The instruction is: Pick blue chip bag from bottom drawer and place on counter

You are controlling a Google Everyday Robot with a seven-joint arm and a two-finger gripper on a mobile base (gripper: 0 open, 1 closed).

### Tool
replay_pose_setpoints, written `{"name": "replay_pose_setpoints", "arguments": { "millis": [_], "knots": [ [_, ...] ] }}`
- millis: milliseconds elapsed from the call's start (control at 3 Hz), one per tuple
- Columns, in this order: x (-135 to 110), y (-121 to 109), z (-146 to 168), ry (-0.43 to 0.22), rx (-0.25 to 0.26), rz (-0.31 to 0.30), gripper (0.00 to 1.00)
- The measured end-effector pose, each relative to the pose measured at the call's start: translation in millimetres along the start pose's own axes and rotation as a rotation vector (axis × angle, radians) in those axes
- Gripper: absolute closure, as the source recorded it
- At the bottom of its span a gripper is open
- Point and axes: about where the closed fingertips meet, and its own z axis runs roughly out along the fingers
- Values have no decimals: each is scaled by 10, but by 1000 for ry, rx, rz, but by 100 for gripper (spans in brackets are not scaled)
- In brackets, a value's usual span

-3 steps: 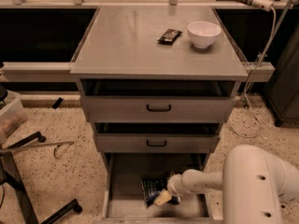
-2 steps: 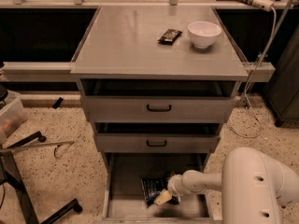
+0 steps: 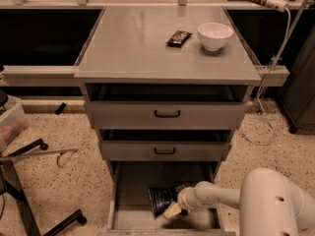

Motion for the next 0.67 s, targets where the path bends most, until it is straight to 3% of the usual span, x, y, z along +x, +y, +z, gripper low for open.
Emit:
{"name": "replay_pose_setpoints", "arguments": {
  "millis": [667],
  "knots": [
    [35,-16,311,-70,-40,48,0]
  ]
}}
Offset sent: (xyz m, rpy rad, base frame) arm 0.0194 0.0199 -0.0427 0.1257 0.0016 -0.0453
